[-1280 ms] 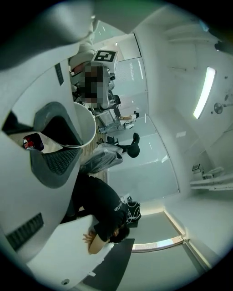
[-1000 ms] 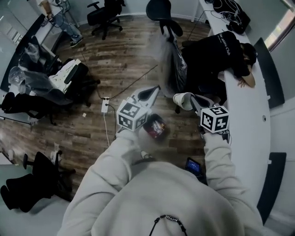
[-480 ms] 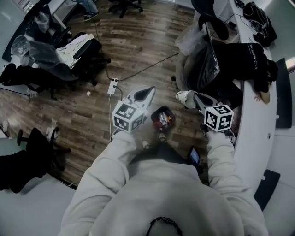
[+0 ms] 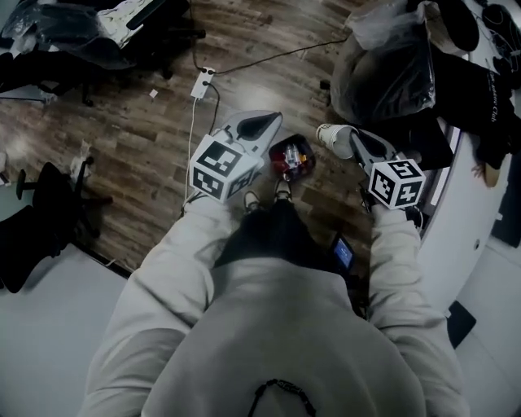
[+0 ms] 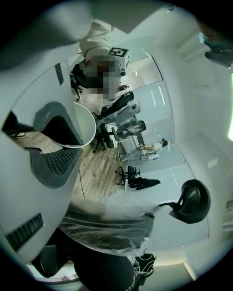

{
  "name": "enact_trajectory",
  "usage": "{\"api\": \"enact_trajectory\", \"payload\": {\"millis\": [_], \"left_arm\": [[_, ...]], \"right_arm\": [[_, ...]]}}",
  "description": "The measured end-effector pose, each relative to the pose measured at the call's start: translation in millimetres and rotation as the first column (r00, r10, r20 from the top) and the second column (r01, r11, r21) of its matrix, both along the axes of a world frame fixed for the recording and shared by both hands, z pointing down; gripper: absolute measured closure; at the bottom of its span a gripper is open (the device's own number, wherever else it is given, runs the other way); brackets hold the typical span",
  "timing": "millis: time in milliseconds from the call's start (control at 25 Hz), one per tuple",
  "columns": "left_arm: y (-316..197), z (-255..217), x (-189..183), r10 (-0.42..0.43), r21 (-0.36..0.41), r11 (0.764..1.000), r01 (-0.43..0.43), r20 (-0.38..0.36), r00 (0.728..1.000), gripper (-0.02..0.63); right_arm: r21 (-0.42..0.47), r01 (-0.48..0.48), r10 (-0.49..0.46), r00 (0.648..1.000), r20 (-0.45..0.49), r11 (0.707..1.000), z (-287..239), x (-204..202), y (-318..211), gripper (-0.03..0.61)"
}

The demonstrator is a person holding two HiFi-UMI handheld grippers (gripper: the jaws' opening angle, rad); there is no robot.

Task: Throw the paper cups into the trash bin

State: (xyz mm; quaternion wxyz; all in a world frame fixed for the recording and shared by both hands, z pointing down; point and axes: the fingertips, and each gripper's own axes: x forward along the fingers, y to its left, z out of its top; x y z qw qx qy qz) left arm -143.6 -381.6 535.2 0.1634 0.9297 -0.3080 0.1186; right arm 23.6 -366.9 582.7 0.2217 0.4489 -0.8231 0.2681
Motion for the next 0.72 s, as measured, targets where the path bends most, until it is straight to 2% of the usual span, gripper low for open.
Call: {"api": "enact_trajectory", "payload": {"millis": [240,480,640,720], "left_arm": [[3,72,5,-0.002,-0.078,0.997,0.004,0.032,0.999,0.624],[-1,162,5,-0.026,-0.175,0.984,0.034,0.052,0.998,0.624],[8,208,24,0.046,-0.208,0.978,-0.031,0.068,0.997,0.624],[9,222,24,0.012,-0.248,0.969,-0.002,0.037,0.999,0.624]], "right_arm": [[-0.030,0.058,-0.056,0.996,0.073,0.998,62,-5,0,0.537],[-0.073,0.135,-0.132,0.990,0.043,0.988,145,-12,-3,0.537],[-0.154,0.140,-0.136,0.990,0.041,0.978,217,-8,9,0.537],[-0.204,0.134,-0.128,0.991,0.038,0.970,252,-9,14,0.537]]}}
